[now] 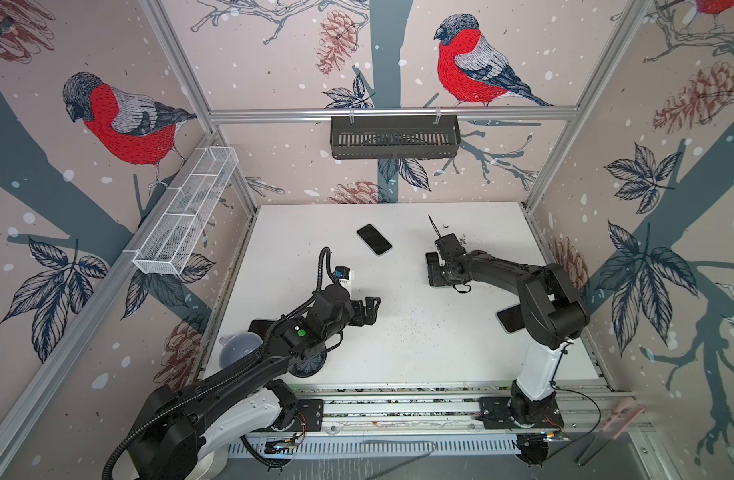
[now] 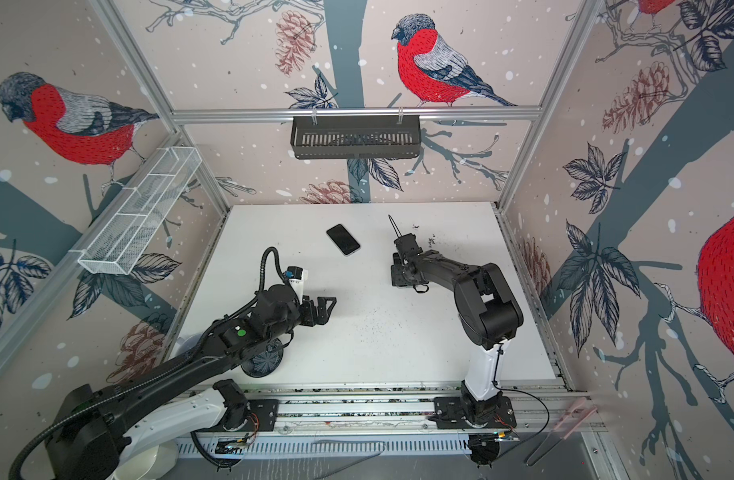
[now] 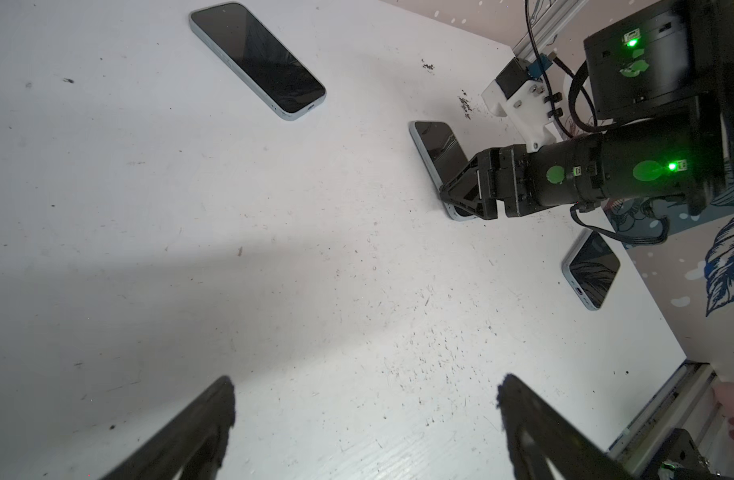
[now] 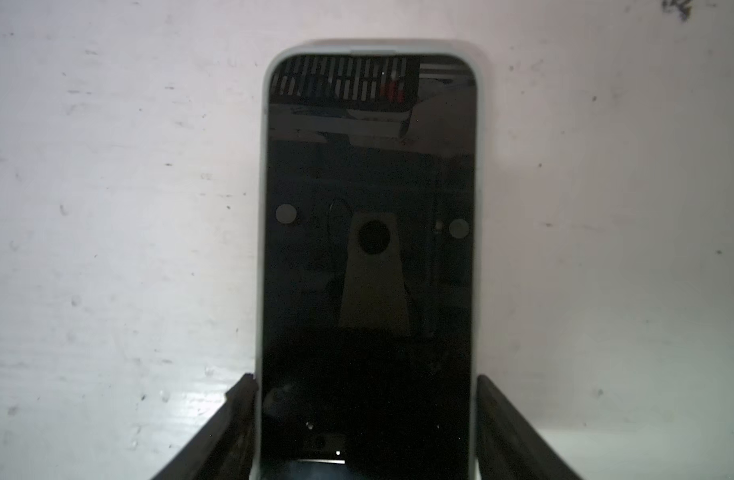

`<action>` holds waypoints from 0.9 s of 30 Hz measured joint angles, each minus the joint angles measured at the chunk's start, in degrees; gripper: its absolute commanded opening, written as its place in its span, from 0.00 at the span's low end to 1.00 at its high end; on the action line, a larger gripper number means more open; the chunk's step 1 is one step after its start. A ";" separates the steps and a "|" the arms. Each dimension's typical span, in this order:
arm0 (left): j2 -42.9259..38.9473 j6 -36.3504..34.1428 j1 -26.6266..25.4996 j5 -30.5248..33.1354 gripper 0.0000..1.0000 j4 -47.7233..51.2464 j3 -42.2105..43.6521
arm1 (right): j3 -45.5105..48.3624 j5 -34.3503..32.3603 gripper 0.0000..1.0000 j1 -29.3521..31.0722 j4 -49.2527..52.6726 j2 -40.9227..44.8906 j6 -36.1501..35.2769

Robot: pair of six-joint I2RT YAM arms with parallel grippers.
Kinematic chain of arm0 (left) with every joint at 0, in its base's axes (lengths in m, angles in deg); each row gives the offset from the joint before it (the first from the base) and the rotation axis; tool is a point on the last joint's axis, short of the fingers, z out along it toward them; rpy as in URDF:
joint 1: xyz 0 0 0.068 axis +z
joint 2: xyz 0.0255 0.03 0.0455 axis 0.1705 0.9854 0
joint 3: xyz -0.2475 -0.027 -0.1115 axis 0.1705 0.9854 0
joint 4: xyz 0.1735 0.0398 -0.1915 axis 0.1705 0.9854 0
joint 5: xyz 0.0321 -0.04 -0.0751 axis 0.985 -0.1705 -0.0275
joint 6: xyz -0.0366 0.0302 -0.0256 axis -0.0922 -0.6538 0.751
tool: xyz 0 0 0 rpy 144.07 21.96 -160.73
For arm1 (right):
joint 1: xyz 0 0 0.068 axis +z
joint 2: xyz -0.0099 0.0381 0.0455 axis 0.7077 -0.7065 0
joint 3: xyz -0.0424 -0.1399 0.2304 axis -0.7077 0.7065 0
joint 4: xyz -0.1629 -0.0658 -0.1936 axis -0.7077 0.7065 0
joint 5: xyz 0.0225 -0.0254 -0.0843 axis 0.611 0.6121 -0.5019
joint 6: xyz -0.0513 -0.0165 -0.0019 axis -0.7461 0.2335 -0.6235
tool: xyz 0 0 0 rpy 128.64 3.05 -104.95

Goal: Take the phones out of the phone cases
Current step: 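Lift the cased phone toward the left gripper while the left gripper approaches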

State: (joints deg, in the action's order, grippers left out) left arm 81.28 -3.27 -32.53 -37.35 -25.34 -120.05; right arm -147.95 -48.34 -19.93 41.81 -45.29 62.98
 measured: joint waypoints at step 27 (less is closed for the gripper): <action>9.99 3.50 0.00 -10.21 0.98 -16.55 -1.77 | 18.21 -2.71 0.35 10.01 -13.73 24.98 1.88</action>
State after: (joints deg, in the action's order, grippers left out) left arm 91.27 0.22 -32.53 -47.56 -41.89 -121.82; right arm -129.74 -51.05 -9.92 28.08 -20.31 64.86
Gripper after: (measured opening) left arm 0.978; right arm 0.743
